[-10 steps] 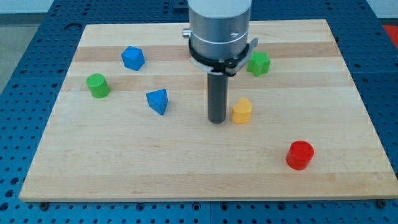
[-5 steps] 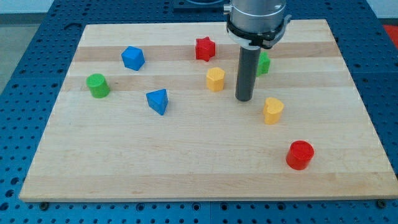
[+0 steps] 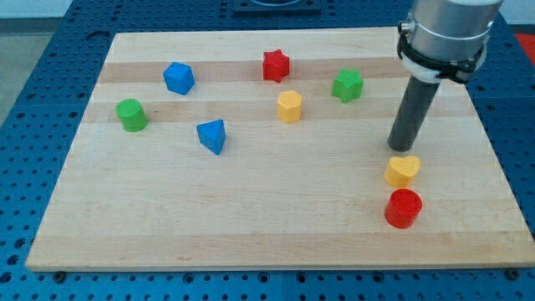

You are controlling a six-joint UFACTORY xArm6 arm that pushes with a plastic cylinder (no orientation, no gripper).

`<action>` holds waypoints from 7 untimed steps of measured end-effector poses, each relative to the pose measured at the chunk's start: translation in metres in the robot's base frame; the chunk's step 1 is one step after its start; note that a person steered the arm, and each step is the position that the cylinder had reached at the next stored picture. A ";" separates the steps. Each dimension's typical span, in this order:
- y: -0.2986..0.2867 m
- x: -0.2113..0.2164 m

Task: Slide yellow heart above the red circle

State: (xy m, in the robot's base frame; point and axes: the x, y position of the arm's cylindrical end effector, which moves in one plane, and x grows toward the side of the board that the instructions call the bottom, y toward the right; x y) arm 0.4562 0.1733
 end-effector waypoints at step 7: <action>0.013 0.017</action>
